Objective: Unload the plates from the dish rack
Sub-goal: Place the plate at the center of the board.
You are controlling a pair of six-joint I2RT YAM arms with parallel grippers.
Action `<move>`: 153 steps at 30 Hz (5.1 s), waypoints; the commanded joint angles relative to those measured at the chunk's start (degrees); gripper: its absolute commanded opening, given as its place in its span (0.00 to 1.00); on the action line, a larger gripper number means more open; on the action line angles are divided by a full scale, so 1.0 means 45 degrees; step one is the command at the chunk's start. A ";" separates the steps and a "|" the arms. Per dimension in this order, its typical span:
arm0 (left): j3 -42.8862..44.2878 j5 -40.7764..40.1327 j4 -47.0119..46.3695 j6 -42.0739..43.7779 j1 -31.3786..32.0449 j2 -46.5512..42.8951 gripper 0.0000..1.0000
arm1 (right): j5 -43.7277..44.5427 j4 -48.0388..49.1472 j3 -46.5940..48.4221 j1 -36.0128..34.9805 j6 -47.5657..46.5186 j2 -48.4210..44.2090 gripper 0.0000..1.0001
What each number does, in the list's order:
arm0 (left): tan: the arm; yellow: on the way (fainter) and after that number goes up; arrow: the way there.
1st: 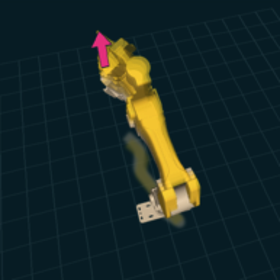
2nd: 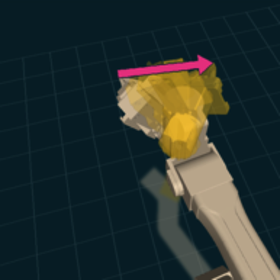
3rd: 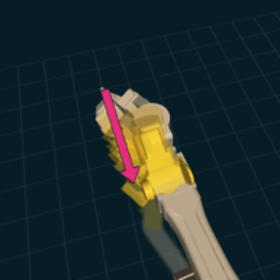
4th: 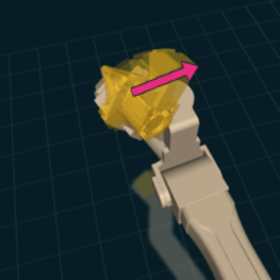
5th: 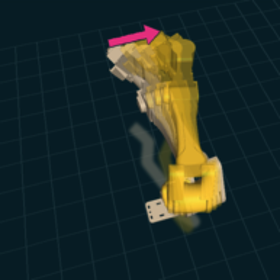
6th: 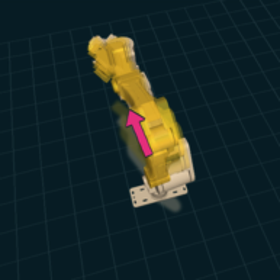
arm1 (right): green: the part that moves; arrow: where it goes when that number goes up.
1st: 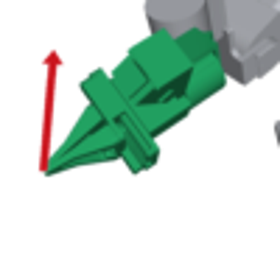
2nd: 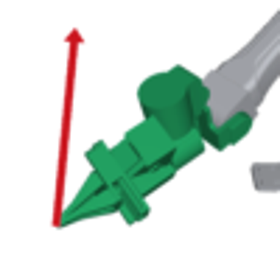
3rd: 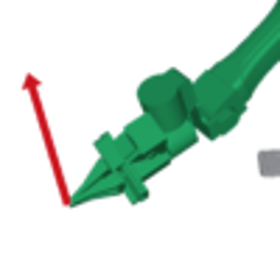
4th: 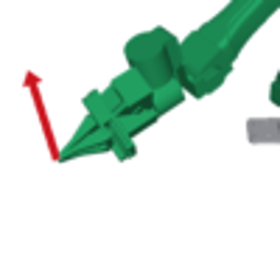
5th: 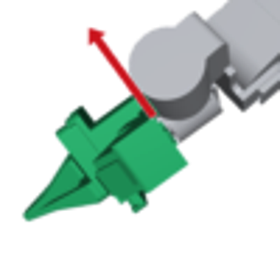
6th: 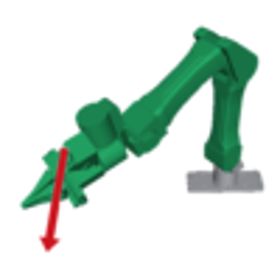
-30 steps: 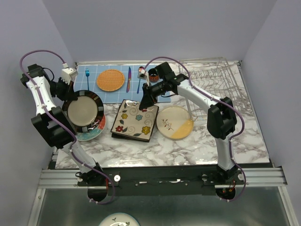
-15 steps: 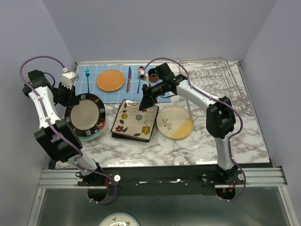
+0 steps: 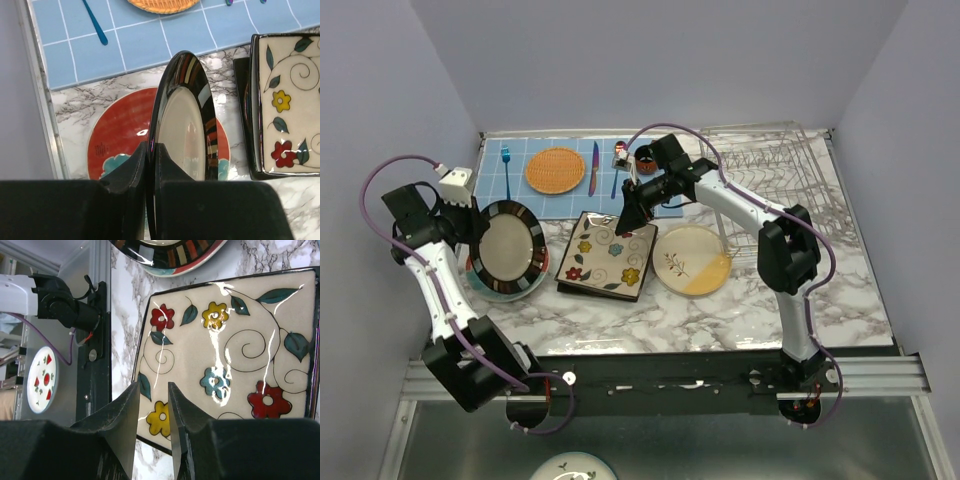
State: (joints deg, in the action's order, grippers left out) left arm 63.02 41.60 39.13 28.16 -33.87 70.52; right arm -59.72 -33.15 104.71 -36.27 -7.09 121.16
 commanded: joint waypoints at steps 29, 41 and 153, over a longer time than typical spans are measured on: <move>-0.4844 -0.2273 -0.7231 -0.8228 -0.1282 -0.5084 0.00 | -0.0244 0.0003 -0.0026 -0.0026 0.0248 0.0282 0.37; -0.6153 -0.1063 -0.8598 -0.9597 -0.2805 -0.5047 0.00 | 0.0205 -0.0330 0.0034 -0.0026 0.0210 0.0380 0.37; -0.6642 0.0969 -1.0298 -0.9285 -0.4583 0.4543 0.00 | 0.0440 0.0706 0.0092 -0.0162 0.0990 0.1454 0.37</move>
State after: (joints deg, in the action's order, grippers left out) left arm 32.53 52.16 -12.62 -21.26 -55.35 86.63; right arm -56.82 -30.44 103.13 -36.42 -2.83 126.87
